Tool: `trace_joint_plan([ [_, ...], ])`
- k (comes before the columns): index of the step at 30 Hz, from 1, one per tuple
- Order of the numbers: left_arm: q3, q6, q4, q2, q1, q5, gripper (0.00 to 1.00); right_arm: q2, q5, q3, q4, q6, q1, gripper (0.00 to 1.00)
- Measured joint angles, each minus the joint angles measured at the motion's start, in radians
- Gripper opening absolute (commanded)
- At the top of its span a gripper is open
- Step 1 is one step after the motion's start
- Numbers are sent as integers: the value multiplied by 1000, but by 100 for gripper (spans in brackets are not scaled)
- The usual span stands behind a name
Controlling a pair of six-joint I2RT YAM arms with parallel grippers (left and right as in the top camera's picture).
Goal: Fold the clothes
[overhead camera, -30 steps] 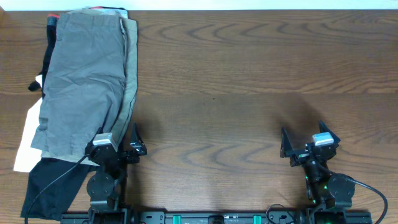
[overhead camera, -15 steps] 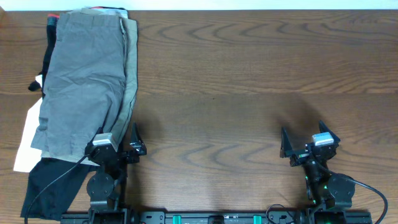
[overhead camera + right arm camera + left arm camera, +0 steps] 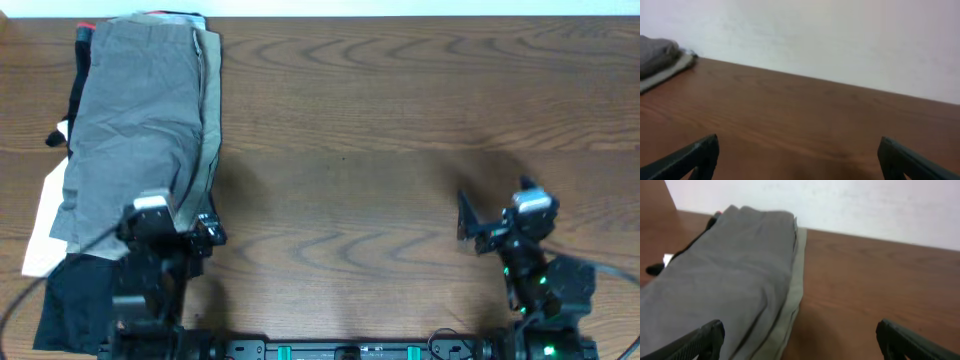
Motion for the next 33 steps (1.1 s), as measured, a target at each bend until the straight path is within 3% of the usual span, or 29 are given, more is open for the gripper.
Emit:
trace_joint_plan([
  [6, 304, 3, -163, 297, 0, 0, 98, 323, -104, 286, -34, 0, 0, 99],
  [13, 689, 10, -386, 663, 0, 0, 98, 735, -244, 654, -227, 1, 0, 99],
  [21, 1198, 108, -657, 1162, 0, 0, 98, 1115, -320, 969, -366, 0, 0, 99],
  [27, 1310, 215, -615, 1402, -1, 0, 98, 1246, -411, 986, -326, 0, 6, 99],
  [33, 1310, 264, -577, 1501, 18, -6, 98, 1299, -446, 986, -362, 0, 11, 99],
])
